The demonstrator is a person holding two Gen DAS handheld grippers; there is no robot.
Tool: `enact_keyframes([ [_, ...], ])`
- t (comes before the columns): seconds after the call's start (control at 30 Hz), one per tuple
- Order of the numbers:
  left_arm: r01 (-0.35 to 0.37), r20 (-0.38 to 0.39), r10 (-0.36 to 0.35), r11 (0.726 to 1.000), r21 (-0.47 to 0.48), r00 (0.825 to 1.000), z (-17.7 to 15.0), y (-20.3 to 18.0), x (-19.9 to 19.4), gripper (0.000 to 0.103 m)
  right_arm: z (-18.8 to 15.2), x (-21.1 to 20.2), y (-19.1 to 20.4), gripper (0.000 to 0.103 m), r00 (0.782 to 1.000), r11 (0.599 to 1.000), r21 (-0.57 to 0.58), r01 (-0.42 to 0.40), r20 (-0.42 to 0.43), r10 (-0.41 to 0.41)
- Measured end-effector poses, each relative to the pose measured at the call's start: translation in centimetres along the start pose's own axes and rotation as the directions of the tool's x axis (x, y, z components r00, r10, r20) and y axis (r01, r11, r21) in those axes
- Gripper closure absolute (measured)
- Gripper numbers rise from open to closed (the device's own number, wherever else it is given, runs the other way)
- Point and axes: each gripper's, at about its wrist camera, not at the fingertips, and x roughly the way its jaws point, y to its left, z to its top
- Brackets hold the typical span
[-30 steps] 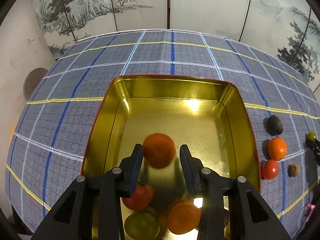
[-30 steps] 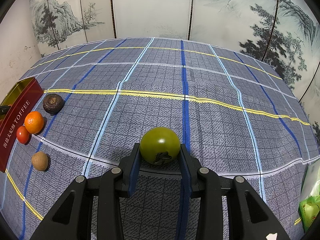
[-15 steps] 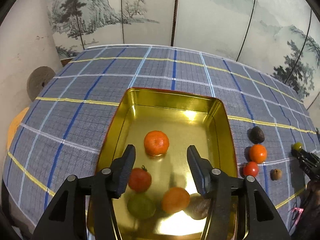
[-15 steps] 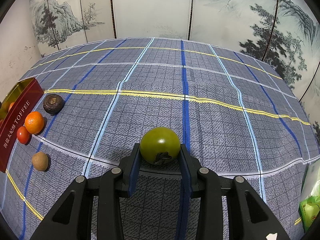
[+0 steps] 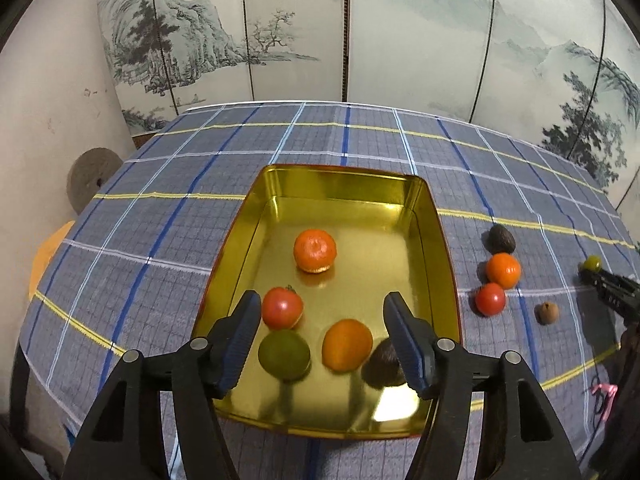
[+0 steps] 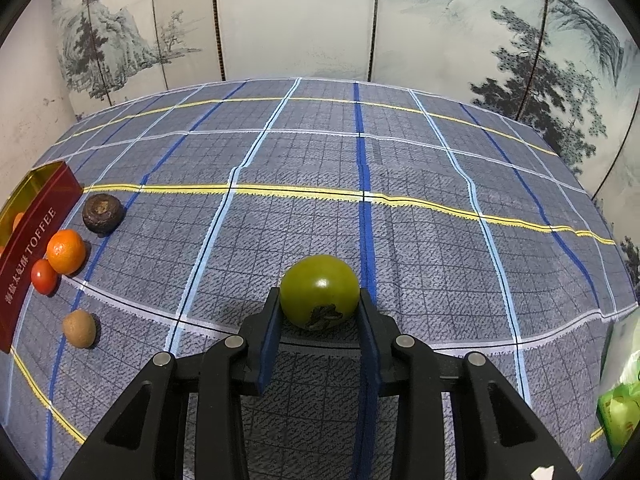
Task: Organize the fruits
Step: 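Carry the green tomato into the gold tin and open the right tool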
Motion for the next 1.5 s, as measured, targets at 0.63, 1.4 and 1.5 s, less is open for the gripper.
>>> enact_keyframes([
  [0.63, -0.024, 0.013, 0.025, 0.996, -0.081, 1.0, -2.2, 2.4, -1.5, 0.03, 1.8, -5.2, 10.0, 0.071, 0.976, 0.969, -0.146, -0.197, 0.065, 0.209],
  [1.4, -0.083, -0.007, 0.084, 0.97, -0.227, 0.996, -4.1, 9.0, -2.5, 0.029, 2.6, -5.4, 28.7, 0.071, 0.893, 0.81, -0.399, -0.43, -0.054, 0.447],
  [1.5, -0.092, -0.01, 0.093, 0.966, -0.242, 0.996, -4.3, 9.8, -2.5, 0.029, 2.4, -4.7, 29.9, 0.071, 0.898, 0.807, -0.413, -0.422, -0.07, 0.434],
])
